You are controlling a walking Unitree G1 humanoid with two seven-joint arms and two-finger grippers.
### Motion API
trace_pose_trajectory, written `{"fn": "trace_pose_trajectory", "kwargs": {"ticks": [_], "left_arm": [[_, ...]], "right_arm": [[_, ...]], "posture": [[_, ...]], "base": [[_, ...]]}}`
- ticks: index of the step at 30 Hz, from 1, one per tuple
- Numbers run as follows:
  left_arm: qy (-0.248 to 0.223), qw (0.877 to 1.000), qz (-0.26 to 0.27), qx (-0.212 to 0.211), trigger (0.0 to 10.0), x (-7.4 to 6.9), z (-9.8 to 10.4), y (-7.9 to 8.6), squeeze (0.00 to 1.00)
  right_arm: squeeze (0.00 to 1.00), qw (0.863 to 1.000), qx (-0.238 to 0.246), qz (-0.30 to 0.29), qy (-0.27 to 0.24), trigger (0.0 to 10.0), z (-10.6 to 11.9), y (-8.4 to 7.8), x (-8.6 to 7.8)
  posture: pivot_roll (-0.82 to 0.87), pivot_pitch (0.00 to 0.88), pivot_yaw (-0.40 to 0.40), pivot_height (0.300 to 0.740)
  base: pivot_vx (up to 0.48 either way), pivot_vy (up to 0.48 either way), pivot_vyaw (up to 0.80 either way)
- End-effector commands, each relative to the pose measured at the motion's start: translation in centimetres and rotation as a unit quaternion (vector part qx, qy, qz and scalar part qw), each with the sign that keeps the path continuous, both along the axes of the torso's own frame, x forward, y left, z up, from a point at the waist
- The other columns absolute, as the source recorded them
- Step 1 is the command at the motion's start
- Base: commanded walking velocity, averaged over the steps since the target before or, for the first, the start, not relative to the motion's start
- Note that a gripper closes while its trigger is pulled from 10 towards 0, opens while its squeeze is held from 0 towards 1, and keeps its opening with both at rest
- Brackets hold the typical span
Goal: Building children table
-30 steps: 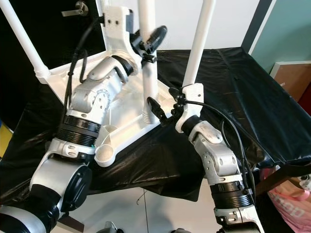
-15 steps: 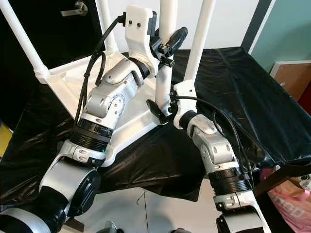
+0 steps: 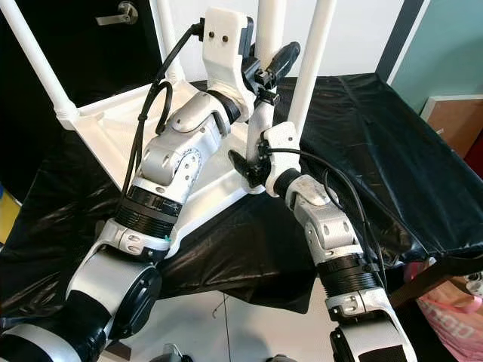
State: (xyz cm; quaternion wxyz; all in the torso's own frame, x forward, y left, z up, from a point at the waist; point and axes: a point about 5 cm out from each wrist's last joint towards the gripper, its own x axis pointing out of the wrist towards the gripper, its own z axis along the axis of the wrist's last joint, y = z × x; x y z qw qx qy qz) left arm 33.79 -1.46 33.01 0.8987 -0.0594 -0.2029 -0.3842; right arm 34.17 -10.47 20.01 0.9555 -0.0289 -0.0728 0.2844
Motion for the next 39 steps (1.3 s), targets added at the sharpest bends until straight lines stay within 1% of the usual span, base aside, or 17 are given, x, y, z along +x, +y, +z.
{"fn": "trace_pose_trajectory", "kwargs": {"ticks": [1, 9, 10, 11, 12, 16, 18, 20, 21, 23, 25, 26, 28, 29, 31, 37, 39], "left_arm": [[-0.017, 1.0, -0.019, -0.003, 10.0, -0.8, 0.9, -1.1, 0.0], [-0.017, 1.0, -0.016, -0.002, 10.0, -0.8, 0.9, -0.9, 0.0], [-0.021, 0.999, -0.03, -0.011, 10.0, -1.1, 1.0, -0.8, 0.01], [-0.024, 0.999, -0.041, -0.018, 10.0, -1.3, 1.2, -0.8, 0.01], [-0.021, 0.998, -0.055, -0.03, 10.0, -1.6, 1.3, -0.8, 1.0], [-0.017, 0.997, -0.066, -0.042, 10.0, -1.7, 1.5, -0.8, 1.0], [-0.06, 0.997, -0.048, -0.023, 10.0, -2.0, 1.8, -0.1, 1.0], [-0.077, 0.996, -0.039, -0.015, 10.0, -2.1, 1.9, 0.3, 1.0], [-0.095, 0.995, -0.033, -0.008, 10.0, -2.2, 2.0, 0.8, 0.0], [-0.104, 0.994, -0.029, -0.006, 10.0, -2.2, 2.0, 1.2, 0.0], [-0.113, 0.994, 0.004, -0.003, 10.0, -2.0, 1.6, 3.6, 0.0], [-0.113, 0.994, 0.004, -0.003, 10.0, -2.0, 1.6, 3.6, 0.0], [-0.109, 0.993, 0.036, 0.012, 10.0, -1.6, 0.6, 4.9, 0.0], [-0.109, 0.993, 0.036, 0.012, 10.0, -1.6, 0.6, 4.9, 0.0], [-0.074, 0.991, 0.095, 0.055, 10.0, -0.6, -2.2, 7.1, 0.0], [-0.049, 0.986, 0.126, 0.096, 10.0, -0.2, -4.6, 8.5, 0.0], [-0.017, 0.979, 0.157, 0.132, 10.0, 0.0, -6.9, 9.9, 0.0]], "right_arm": [[0.0, 1.0, 0.001, 0.002, -0.015, 0.0, 0.6, 0.4, 0.2], [0.0, 1.0, 0.024, -0.015, -0.014, 0.0, 0.5, 0.1, 0.4], [0.0, 0.999, 0.033, -0.026, -0.007, 2.4, 0.4, -0.2, 0.5], [0.0, 0.999, 0.038, -0.034, -0.003, 2.4, 0.4, -0.3, 0.5], [0.0, 0.998, 0.044, -0.039, 0.002, 10.0, 0.3, -0.4, 0.6], [0.0, 0.998, 0.048, -0.042, 0.005, 10.0, 0.2, -0.5, 0.7], [0.0, 0.996, 0.053, -0.068, 0.005, 10.0, 0.1, -0.8, 0.8], [0.0, 0.995, 0.053, -0.078, 0.005, 10.0, 0.1, -0.9, 0.9], [0.0, 0.994, 0.057, -0.095, 0.008, 10.0, 0.0, -1.2, 0.9], [0.0, 0.993, 0.059, -0.104, 0.01, 10.0, -0.1, -1.4, 1.0], [0.0, 0.991, 0.054, -0.121, 0.009, 10.0, -0.6, -2.1, 0.8], [0.0, 0.991, 0.054, -0.121, 0.009, 10.0, -0.6, -2.1, 0.8], [0.0, 0.991, 0.051, -0.126, 0.005, 10.0, -0.8, -2.4, 0.5], [0.0, 0.991, 0.051, -0.126, 0.005, 10.0, -0.8, -2.4, 0.5], [0.0, 0.99, 0.036, -0.138, 0.003, 10.0, -1.4, -2.8, 0.1], [0.0, 0.989, 0.03, -0.145, 0.008, 10.0, -2.2, -2.9, -0.4], [0.0, 0.988, 0.031, -0.151, 0.008, 10.0, -2.5, -2.9, -0.7]], "posture": [[-0.13, 0.0, -0.03, 0.74], [-0.13, 0.001, -0.034, 0.74], [-0.13, 0.002, -0.034, 0.74], [-0.13, 0.002, -0.034, 0.74], [-0.13, 0.002, -0.034, 0.74], [-0.13, 0.002, -0.034, 0.74], [-0.14, 0.0, -0.035, 0.74], [-0.14, 0.0, -0.035, 0.74], [-0.14, 0.0, -0.036, 0.74], [-0.14, 0.0, -0.036, 0.74], [-0.14, 0.0, -0.039, 0.74], [-0.14, 0.0, -0.039, 0.74], [-0.13, 0.0, -0.042, 0.74], [-0.13, 0.0, -0.042, 0.74], [-0.13, 0.0, -0.045, 0.74], [-0.13, 0.0, -0.042, 0.74], [-0.13, 0.0, -0.04, 0.74]], "base": [[0.0, 0.0, 0.0], [0.0, 0.0, 0.0], [0.0, 0.0, 0.0], [0.0, 0.0, 0.0], [0.0, 0.0, 0.0], [0.0, 0.0, 0.0], [0.0, 0.0, 0.0], [0.0, 0.0, 0.0], [0.0, 0.0, 0.0], [0.0, 0.0, 0.0], [0.0, 0.0, 0.0], [0.0, 0.0, 0.0], [0.0, 0.0, 0.0], [0.0, 0.0, 0.0], [0.0, 0.0, 0.0], [0.0, 0.0, 0.0], [0.0, 0.0, 0.0]]}}
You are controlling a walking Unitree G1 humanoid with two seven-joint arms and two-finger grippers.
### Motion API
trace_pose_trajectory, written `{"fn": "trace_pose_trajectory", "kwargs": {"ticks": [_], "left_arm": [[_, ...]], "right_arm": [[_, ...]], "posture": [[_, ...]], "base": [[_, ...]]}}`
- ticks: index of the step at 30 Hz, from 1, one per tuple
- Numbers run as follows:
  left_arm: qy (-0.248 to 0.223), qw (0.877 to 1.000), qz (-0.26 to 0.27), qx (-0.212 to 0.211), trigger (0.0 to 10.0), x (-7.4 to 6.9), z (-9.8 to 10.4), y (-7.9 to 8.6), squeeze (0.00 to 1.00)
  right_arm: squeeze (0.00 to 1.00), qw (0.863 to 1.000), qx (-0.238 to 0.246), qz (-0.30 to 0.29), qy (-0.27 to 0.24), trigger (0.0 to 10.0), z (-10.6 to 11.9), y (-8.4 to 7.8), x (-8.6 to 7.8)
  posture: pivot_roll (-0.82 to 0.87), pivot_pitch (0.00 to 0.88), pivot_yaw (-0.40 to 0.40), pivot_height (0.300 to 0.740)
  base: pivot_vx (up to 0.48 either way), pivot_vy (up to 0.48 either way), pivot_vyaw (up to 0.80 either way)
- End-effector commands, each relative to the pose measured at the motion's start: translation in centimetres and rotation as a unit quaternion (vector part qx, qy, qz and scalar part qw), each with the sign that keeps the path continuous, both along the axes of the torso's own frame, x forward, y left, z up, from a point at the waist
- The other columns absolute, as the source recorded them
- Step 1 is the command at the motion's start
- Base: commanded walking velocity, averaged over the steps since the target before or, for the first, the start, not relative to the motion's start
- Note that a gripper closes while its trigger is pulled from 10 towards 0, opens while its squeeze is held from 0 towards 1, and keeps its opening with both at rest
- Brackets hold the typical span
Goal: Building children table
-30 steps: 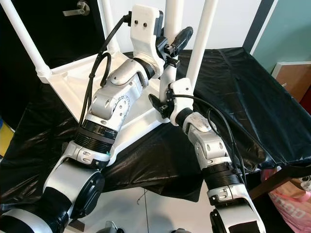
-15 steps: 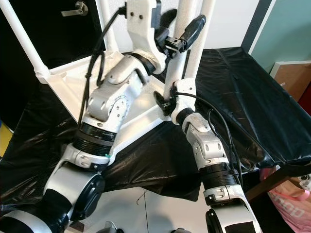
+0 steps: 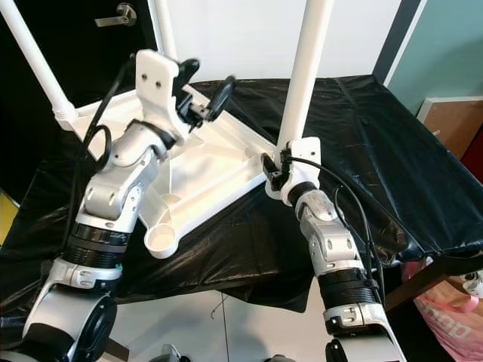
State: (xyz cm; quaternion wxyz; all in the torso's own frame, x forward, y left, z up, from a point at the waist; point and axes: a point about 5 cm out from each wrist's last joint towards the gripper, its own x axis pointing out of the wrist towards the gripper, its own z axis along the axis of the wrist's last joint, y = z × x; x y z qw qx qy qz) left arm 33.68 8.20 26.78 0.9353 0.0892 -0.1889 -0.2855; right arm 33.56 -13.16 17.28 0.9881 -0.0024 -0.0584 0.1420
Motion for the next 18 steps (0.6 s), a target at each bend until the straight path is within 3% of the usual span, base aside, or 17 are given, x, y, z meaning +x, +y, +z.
{"fn": "trace_pose_trajectory", "kwargs": {"ticks": [1, 4, 6, 8, 9, 15, 18], "left_arm": [[0.013, 1.0, 0.027, 0.008, 10.0, 0.1, -0.7, 0.2, 0.0], [0.077, 0.987, 0.108, 0.088, 10.0, 0.7, -4.8, 2.9, 0.0], [0.088, 0.982, 0.126, 0.111, 10.0, 0.8, -5.7, 3.5, 0.0], [0.109, 0.966, 0.163, 0.165, 10.0, 0.9, -7.4, 4.8, 0.0], [0.109, 0.966, 0.163, 0.165, 10.0, 0.9, -7.4, 4.8, 0.0], [0.156, 0.934, 0.217, 0.238, 10.0, 0.5, -10.5, 8.1, 0.0], [0.172, 0.926, 0.219, 0.255, 10.0, -0.1, -11.2, 9.0, 0.0]], "right_arm": [[0.0, 1.0, -0.003, -0.007, -0.011, 10.0, 0.3, -0.3, -0.1], [0.0, 1.0, 0.003, -0.01, -0.021, 10.0, 0.4, -0.4, -0.6], [0.0, 1.0, 0.002, -0.011, -0.024, 10.0, 0.5, -0.4, -0.6], [0.0, 0.999, 0.006, -0.015, -0.028, 10.0, 0.5, -0.5, -0.7], [0.0, 0.999, 0.006, -0.015, -0.028, 10.0, 0.5, -0.5, -0.7], [0.0, 0.999, 0.001, -0.027, -0.025, 10.0, 0.0, -0.7, -1.3], [0.0, 0.999, 0.001, -0.03, -0.02, 10.0, -0.2, -0.8, -1.7]], "posture": [[-0.13, 0.0, -0.04, 0.74], [-0.13, 0.0, -0.034, 0.74], [-0.13, 0.0, -0.033, 0.74], [-0.13, 0.0, -0.032, 0.74], [-0.13, 0.0, -0.032, 0.74], [-0.14, 0.009, -0.031, 0.74], [-0.14, 0.013, -0.031, 0.74]], "base": [[0.0, 0.0, 0.0], [0.0, 0.0, 0.0], [0.0, 0.0, 0.0], [0.0, 0.0, 0.0], [0.0, 0.0, 0.0], [0.0, 0.0, 0.0], [0.0, 0.0, 0.0]]}}
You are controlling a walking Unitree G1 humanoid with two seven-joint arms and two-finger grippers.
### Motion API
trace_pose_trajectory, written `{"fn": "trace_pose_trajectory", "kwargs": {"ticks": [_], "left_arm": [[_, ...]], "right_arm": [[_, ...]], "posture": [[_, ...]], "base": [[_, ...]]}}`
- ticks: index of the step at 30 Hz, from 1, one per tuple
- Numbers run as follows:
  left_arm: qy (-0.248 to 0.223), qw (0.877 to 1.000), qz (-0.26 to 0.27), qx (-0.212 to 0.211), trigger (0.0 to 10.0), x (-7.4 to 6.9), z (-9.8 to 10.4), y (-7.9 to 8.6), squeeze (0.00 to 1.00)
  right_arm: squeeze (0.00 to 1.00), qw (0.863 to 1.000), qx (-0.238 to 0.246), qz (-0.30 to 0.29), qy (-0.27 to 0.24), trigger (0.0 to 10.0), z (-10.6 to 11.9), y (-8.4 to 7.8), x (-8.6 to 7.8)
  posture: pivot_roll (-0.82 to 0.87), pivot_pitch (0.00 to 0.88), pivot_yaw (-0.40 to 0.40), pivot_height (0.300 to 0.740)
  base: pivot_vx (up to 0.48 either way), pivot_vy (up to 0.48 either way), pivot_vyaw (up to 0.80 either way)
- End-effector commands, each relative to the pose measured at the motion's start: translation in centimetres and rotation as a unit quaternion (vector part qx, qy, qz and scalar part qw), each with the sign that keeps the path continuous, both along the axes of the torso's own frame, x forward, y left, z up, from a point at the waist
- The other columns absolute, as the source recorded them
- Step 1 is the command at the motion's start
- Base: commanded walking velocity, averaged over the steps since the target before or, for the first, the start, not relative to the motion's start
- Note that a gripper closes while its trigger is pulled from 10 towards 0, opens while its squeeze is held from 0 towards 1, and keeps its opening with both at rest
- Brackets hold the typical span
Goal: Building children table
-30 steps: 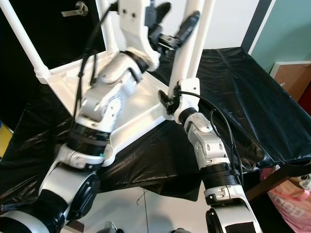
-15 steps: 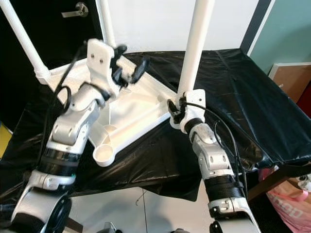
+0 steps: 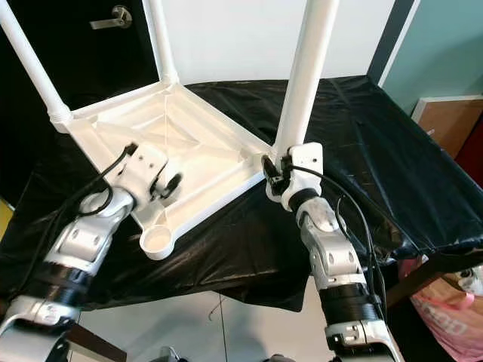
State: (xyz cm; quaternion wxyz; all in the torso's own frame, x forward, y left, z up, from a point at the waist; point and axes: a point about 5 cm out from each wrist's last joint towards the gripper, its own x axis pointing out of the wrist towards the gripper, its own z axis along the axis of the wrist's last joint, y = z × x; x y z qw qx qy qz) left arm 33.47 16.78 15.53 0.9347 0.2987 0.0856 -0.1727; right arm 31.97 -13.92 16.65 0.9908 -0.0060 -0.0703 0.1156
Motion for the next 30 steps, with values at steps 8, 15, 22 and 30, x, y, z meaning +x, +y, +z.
{"fn": "trace_pose_trajectory", "kwargs": {"ticks": [8, 15, 22, 30], "left_arm": [[0.009, 0.998, 0.037, 0.041, 10.0, -0.6, -0.6, 1.3, 0.0], [0.021, 0.993, 0.023, 0.111, 10.0, -1.3, -1.3, 1.9, 0.0], [0.037, 0.988, -0.025, 0.148, 10.0, -2.6, -1.7, 1.8, 0.0], [0.043, 0.988, -0.089, 0.123, 10.0, -3.4, -1.9, -1.6, 0.0]], "right_arm": [[0.0, 1.0, 0.0, -0.01, -0.003, 10.0, 0.1, -0.4, -0.5], [0.0, 1.0, 0.0, -0.015, -0.002, 10.0, 0.1, -0.5, -0.6], [0.0, 1.0, 0.001, -0.018, -0.002, 10.0, 0.2, -0.6, -0.6], [0.0, 1.0, 0.001, -0.022, -0.003, 10.0, 0.3, -0.6, -0.5]], "posture": [[-0.14, 0.02, -0.026, 0.74], [-0.14, 0.025, -0.022, 0.74], [-0.13, 0.027, -0.022, 0.74], [-0.13, 0.033, -0.012, 0.74]], "base": [[0.0, 0.0, 0.0], [0.0, 0.0, 0.0], [0.0, 0.0, 0.0], [0.0, 0.0, 0.0]]}}
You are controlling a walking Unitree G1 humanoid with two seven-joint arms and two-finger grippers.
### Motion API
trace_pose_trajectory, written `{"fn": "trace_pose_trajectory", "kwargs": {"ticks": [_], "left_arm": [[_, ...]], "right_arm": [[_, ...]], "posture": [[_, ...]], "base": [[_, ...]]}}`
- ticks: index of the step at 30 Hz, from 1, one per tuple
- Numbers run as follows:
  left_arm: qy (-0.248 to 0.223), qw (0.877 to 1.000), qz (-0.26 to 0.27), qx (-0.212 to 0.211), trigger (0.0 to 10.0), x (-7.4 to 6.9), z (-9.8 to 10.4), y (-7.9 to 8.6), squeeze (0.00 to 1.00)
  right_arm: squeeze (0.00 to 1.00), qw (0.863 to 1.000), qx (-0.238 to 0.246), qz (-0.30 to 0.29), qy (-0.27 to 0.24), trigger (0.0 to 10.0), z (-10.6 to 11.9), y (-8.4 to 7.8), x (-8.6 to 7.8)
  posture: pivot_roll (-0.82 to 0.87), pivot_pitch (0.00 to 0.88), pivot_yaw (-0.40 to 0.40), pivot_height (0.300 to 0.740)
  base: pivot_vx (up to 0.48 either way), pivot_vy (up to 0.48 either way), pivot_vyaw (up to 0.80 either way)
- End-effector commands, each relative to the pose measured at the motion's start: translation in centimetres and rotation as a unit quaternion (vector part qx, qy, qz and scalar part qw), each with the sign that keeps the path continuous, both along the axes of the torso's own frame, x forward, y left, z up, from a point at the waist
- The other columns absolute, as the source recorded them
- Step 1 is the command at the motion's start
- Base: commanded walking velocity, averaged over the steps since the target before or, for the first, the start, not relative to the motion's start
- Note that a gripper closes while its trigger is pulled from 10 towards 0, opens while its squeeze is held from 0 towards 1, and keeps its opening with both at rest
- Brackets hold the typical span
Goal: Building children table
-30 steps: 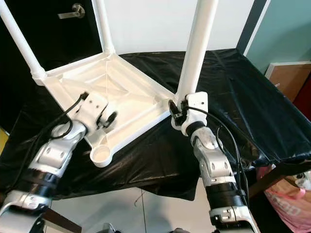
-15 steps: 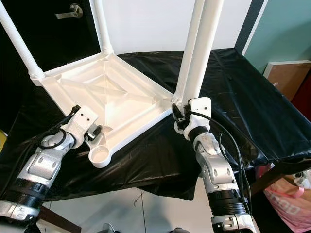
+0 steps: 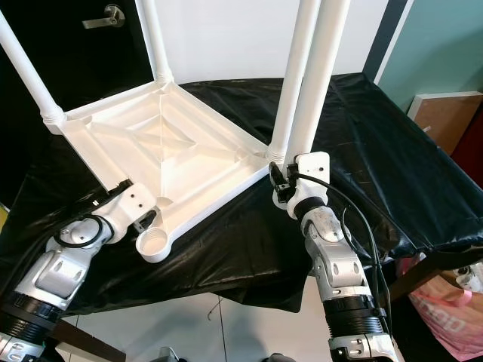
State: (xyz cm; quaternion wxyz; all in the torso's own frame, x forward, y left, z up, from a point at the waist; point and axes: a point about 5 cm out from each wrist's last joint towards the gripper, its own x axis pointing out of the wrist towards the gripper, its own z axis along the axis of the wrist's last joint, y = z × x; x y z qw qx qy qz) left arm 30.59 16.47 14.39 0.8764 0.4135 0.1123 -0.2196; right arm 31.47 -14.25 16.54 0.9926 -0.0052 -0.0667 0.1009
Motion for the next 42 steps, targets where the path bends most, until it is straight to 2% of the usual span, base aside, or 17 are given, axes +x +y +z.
{"fn": "trace_pose_trajectory", "kwargs": {"ticks": [1, 2, 5, 8, 11, 18, 21, 23, 25, 27, 28, 31, 33, 37, 39, 40, 42], "left_arm": [[0.023, 0.999, -0.037, -0.001, 10.0, -0.6, -0.9, -1.7, 0.0], [0.025, 0.998, -0.051, -0.002, 10.0, -0.6, -1.1, -2.7, 0.0], [0.026, 0.998, -0.061, -0.003, 10.0, -0.7, -1.3, -3.5, 0.0], [0.021, 0.996, -0.087, -0.016, 10.0, -0.2, -1.5, -6.6, 0.0], [0.015, 0.995, -0.095, -0.018, 10.0, 0.2, -1.7, -8.4, 0.0], [0.009, 0.995, -0.096, -0.013, 10.0, 0.7, -1.8, -9.1, 0.0], [0.005, 0.996, -0.083, -0.022, 10.0, 2.4, -0.4, -6.7, 0.0], [0.005, 0.996, -0.083, -0.022, 10.0, 2.4, -0.4, -6.7, 0.0], [-0.001, 0.997, -0.074, -0.022, 10.0, 3.2, 0.2, -5.3, 0.0], [0.005, 0.996, -0.07, -0.062, 10.0, 3.8, 1.3, -3.9, 0.0], [0.005, 0.996, -0.07, -0.062, 10.0, 3.8, 1.3, -3.9, 0.0], [0.022, 0.987, -0.077, -0.142, 10.0, 4.1, 2.9, -2.6, 0.0], [0.032, 0.977, -0.099, -0.184, 10.0, 3.9, 3.9, -2.1, 0.0], [0.05, 0.967, -0.156, -0.197, 10.0, 3.0, 4.2, -2.0, 0.0], [0.11, 0.949, -0.225, -0.192, 10.0, 1.2, 3.2, -2.0, 0.0], [0.11, 0.949, -0.225, -0.192, 10.0, 1.2, 3.2, -2.0, 0.0], [0.165, 0.938, -0.248, -0.175, 10.0, 0.2, 1.9, -1.6, 0.0]], "right_arm": [[0.0, 1.0, 0.0, -0.008, -0.007, 10.0, 0.4, -0.3, 0.0], [0.0, 1.0, 0.001, -0.01, -0.007, 10.0, 0.5, -0.3, 0.0], [0.0, 1.0, 0.002, -0.011, -0.008, 10.0, 0.5, -0.3, -0.1], [0.0, 1.0, 0.002, -0.019, -0.008, 10.0, 0.3, -0.6, -0.4], [0.0, 0.999, 0.003, -0.031, -0.009, 10.0, 0.3, -1.1, -0.5], [0.0, 0.999, 0.004, -0.041, -0.011, 10.0, 0.4, -1.3, -0.6], [0.0, 0.999, 0.001, -0.048, -0.014, 10.0, 0.5, -1.7, -0.8], [0.0, 0.999, 0.001, -0.048, -0.014, 10.0, 0.5, -1.7, -0.8], [0.0, 0.999, -0.002, -0.05, -0.014, 10.0, 0.5, -1.9, -0.8], [0.0, 0.999, -0.003, -0.052, -0.015, 10.0, 0.6, -2.1, -0.8], [0.0, 0.999, -0.003, -0.052, -0.015, 10.0, 0.6, -2.1, -0.8], [0.0, 0.999, -0.009, -0.051, -0.018, 10.0, 0.7, -2.1, -0.8], [0.0, 0.998, -0.011, -0.051, -0.019, 10.0, 0.8, -2.2, -0.8], [0.0, 0.998, -0.012, -0.052, -0.02, 10.0, 0.8, -2.3, -0.9], [0.0, 0.998, -0.013, -0.052, -0.021, 10.0, 0.9, -2.3, -0.9], [0.0, 0.998, -0.013, -0.052, -0.021, 10.0, 0.9, -2.3, -0.9], [0.0, 0.998, -0.013, -0.052, -0.022, 10.0, 0.9, -2.2, -0.9]], "posture": [[-0.13, 0.033, -0.012, 0.74], [-0.14, 0.037, -0.005, 0.74], [-0.14, 0.041, -0.001, 0.74], [-0.16, 0.044, 0.02, 0.74], [-0.17, 0.045, 0.03, 0.74], [-0.19, 0.047, 0.042, 0.74], [-0.2, 0.047, 0.046, 0.74], [-0.2, 0.047, 0.046, 0.74], [-0.2, 0.046, 0.047, 0.74], [-0.2, 0.046, 0.047, 0.74], [-0.2, 0.046, 0.047, 0.74], [-0.2, 0.044, 0.054, 0.74], [-0.2, 0.043, 0.056, 0.74], [-0.2, 0.041, 0.058, 0.74], [-0.2, 0.041, 0.059, 0.74], [-0.2, 0.041, 0.059, 0.74], [-0.2, 0.039, 0.062, 0.74]], "base": [[0.0, 0.0, 0.0], [0.0, 0.0, 0.0], [0.0, 0.0, 0.0], [0.0, 0.0, 0.0], [0.0, 0.0, 0.0], [0.0, 0.0, 0.0], [0.0, 0.0, 0.0], [0.0, 0.0, 0.0], [0.0, 0.0, 0.0], [0.0, 0.0, 0.0], [0.0, 0.0, 0.0], [0.0, 0.0, 0.0], [0.0, 0.0, 0.0], [0.0, 0.0, 0.0], [0.0, 0.0, 0.0], [0.0, 0.0, 0.0], [0.0, 0.0, 0.0]]}}
